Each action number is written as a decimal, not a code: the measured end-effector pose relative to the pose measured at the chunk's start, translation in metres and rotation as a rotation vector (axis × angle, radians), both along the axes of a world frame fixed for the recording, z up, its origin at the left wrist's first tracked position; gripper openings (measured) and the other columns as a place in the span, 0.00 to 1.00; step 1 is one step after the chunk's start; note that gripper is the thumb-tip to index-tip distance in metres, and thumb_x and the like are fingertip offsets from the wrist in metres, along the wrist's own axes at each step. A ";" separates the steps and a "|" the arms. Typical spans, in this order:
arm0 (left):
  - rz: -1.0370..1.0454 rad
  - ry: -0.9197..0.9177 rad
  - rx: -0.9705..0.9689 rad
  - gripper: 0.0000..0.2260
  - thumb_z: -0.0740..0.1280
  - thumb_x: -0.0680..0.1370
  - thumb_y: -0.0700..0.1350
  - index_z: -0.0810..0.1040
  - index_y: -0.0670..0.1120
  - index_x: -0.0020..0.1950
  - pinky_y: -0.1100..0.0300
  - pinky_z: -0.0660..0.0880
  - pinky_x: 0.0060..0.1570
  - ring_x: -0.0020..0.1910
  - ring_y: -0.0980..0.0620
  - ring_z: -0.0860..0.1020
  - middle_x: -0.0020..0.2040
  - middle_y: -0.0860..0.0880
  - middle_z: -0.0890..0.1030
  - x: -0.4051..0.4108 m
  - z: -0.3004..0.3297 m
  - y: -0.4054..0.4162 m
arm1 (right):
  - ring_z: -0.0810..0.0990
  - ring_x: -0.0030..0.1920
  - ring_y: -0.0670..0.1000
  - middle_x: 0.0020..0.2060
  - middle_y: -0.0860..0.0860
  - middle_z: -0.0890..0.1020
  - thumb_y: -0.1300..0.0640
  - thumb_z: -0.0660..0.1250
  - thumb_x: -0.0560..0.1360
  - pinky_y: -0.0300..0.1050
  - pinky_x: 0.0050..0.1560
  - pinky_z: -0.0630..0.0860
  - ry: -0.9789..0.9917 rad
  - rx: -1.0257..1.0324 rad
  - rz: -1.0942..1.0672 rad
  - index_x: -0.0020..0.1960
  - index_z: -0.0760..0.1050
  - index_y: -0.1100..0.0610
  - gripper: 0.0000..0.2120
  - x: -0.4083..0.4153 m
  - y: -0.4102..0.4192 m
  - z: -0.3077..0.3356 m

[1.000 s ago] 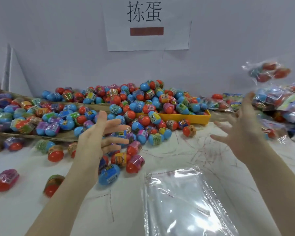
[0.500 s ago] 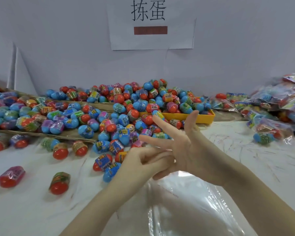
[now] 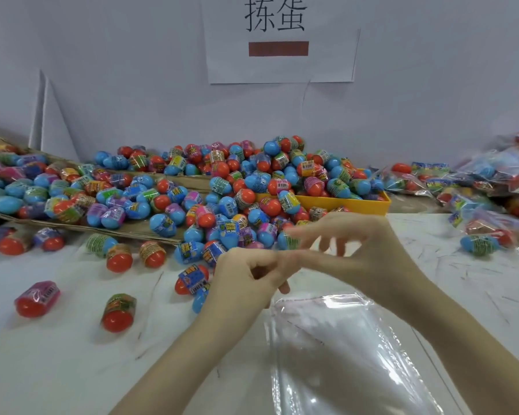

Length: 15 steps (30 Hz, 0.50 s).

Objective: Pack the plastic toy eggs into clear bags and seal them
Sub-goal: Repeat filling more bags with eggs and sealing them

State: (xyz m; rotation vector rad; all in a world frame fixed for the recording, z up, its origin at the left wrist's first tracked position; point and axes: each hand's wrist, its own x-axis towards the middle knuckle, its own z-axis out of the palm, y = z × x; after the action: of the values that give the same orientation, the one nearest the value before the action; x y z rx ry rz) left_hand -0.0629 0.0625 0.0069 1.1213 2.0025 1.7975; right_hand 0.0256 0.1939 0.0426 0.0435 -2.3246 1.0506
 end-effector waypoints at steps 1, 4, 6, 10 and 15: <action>-0.013 0.031 -0.022 0.10 0.69 0.69 0.52 0.82 0.50 0.30 0.70 0.65 0.23 0.19 0.60 0.67 0.23 0.49 0.77 0.000 -0.001 0.000 | 0.76 0.33 0.44 0.32 0.46 0.82 0.50 0.72 0.64 0.34 0.32 0.72 -0.020 0.047 0.037 0.45 0.82 0.47 0.09 -0.003 -0.003 -0.003; -0.068 0.054 -0.054 0.04 0.72 0.70 0.41 0.84 0.50 0.40 0.67 0.69 0.27 0.24 0.60 0.73 0.27 0.50 0.80 0.000 0.000 0.000 | 0.79 0.33 0.43 0.32 0.45 0.82 0.62 0.74 0.66 0.34 0.35 0.76 -0.066 0.021 0.048 0.43 0.84 0.54 0.07 -0.004 -0.005 -0.003; -0.088 0.074 -0.061 0.16 0.75 0.67 0.42 0.81 0.58 0.49 0.62 0.74 0.32 0.31 0.54 0.76 0.37 0.51 0.82 -0.001 0.002 -0.002 | 0.80 0.33 0.40 0.31 0.43 0.82 0.64 0.74 0.65 0.30 0.36 0.75 -0.124 -0.008 0.053 0.40 0.84 0.56 0.06 -0.002 -0.001 0.000; 0.083 0.273 -0.120 0.31 0.69 0.60 0.65 0.62 0.69 0.60 0.76 0.69 0.47 0.51 0.69 0.70 0.56 0.68 0.67 -0.007 0.005 -0.005 | 0.81 0.40 0.43 0.42 0.52 0.84 0.72 0.69 0.68 0.32 0.42 0.75 -0.045 0.133 -0.447 0.47 0.82 0.58 0.13 0.010 0.033 0.007; 0.118 0.572 -0.217 0.15 0.66 0.69 0.63 0.79 0.58 0.50 0.69 0.69 0.43 0.44 0.63 0.72 0.41 0.63 0.74 -0.005 0.001 -0.007 | 0.42 0.74 0.60 0.75 0.55 0.40 0.38 0.69 0.65 0.70 0.67 0.44 -0.670 0.348 -0.942 0.74 0.36 0.44 0.52 0.029 0.074 0.010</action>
State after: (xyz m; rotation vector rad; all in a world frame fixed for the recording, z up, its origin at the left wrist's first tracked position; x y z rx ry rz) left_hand -0.0677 0.0557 0.0075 1.6039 2.5462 1.3545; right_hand 0.0543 0.2678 0.0531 -1.2996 -2.5503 0.1676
